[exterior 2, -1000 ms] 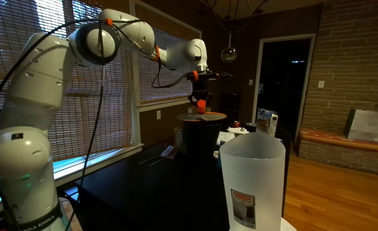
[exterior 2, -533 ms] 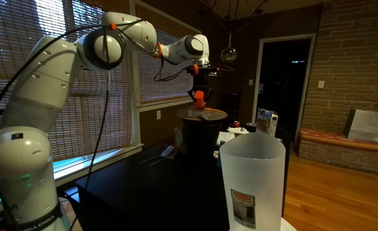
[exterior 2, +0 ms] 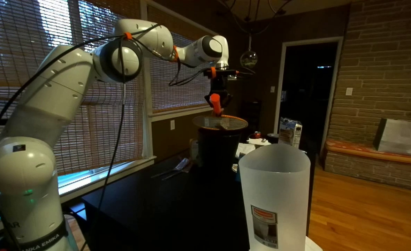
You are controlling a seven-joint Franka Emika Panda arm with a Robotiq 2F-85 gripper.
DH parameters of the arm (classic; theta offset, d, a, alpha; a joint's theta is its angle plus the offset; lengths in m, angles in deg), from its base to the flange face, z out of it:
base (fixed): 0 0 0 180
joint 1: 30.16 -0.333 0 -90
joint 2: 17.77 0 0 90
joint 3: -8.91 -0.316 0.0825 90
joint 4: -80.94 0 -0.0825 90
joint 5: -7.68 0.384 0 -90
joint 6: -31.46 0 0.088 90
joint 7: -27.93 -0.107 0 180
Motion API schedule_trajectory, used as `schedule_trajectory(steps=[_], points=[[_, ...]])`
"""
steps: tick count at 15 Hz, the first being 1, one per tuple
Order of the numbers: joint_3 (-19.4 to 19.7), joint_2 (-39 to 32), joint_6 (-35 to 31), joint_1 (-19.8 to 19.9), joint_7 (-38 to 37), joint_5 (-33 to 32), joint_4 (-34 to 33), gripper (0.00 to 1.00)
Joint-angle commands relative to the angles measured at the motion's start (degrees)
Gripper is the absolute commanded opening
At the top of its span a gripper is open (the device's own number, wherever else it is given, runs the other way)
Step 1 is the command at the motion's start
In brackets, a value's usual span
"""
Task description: Pick up the racket and place the packet on the racket in the bin.
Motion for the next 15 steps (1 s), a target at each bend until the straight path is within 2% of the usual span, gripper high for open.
schedule_trajectory(steps=[1, 3, 4, 5, 7, 10, 15], points=[[0.4, -2.7, 1.7, -1.1, -1.0, -1.4, -5.3, 0.03], [-0.2, -2.4, 2.6, -1.1, 1.3, -0.7, -5.5, 0.03], [0.9, -2.6, -0.9, -2.3, 0.0, -4.5, -5.2, 0.03], [0.1, -2.6, 2.3, -1.9, 1.9, -2.7, -5.9, 0.03], [1.2, -2.0, -0.8, -3.4, 2.1, -8.0, -4.7, 0.03], [1.1, -1.9, -2.3, -4.3, 2.7, -12.3, -4.1, 0.03], [1.0, -2.5, -3.6, -4.4, 1.4, -14.1, -4.7, 0.03]])
